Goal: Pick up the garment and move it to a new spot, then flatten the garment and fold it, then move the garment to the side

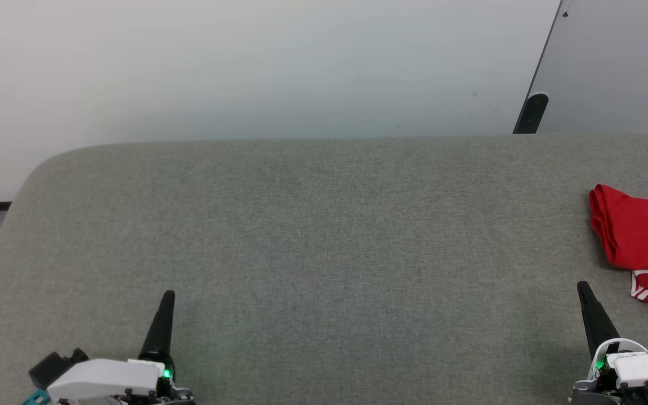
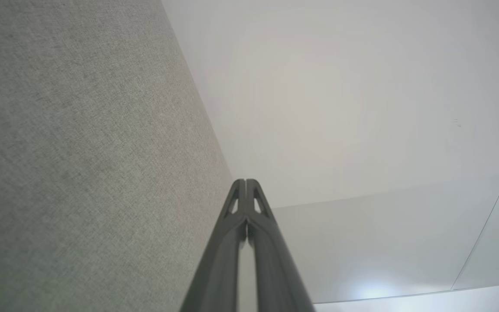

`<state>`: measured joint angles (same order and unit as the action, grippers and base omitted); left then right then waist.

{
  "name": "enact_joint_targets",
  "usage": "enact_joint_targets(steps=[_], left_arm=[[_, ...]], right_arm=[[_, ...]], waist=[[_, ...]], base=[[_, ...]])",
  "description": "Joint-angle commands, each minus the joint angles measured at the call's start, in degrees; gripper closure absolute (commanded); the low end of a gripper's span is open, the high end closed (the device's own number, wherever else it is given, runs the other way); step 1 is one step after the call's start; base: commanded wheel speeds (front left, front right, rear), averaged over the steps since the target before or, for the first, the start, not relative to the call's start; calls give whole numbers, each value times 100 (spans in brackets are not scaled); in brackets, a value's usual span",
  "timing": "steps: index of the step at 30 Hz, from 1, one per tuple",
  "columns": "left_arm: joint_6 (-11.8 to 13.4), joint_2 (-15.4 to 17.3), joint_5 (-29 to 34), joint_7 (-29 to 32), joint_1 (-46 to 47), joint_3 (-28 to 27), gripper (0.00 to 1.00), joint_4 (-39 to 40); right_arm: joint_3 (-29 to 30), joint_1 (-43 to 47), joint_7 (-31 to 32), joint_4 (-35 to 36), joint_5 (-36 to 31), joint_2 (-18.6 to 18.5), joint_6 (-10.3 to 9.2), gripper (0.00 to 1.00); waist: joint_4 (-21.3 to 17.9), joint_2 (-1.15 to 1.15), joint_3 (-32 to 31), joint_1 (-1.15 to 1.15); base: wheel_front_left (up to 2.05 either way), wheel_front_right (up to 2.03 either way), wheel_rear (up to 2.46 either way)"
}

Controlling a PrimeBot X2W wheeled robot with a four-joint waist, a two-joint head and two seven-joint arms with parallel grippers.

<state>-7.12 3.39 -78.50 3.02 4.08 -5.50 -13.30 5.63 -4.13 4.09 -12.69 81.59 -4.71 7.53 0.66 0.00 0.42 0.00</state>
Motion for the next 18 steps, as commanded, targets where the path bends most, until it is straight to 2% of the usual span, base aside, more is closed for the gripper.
enact_joint_targets(steps=[1,18], left_arm=[[-41,-5,-116,27,79,-26,100,18],[-53,-35,-855,224,175,-78,100,-40]], right_arm=[[40,-105,29,5,89,20,-6,100],[76,-178,157,-78,665,116,-7,100]], waist=[[-2,0,-1,0],[-36,0,-13,0]], base=[[0,0,0],[0,0,0]])
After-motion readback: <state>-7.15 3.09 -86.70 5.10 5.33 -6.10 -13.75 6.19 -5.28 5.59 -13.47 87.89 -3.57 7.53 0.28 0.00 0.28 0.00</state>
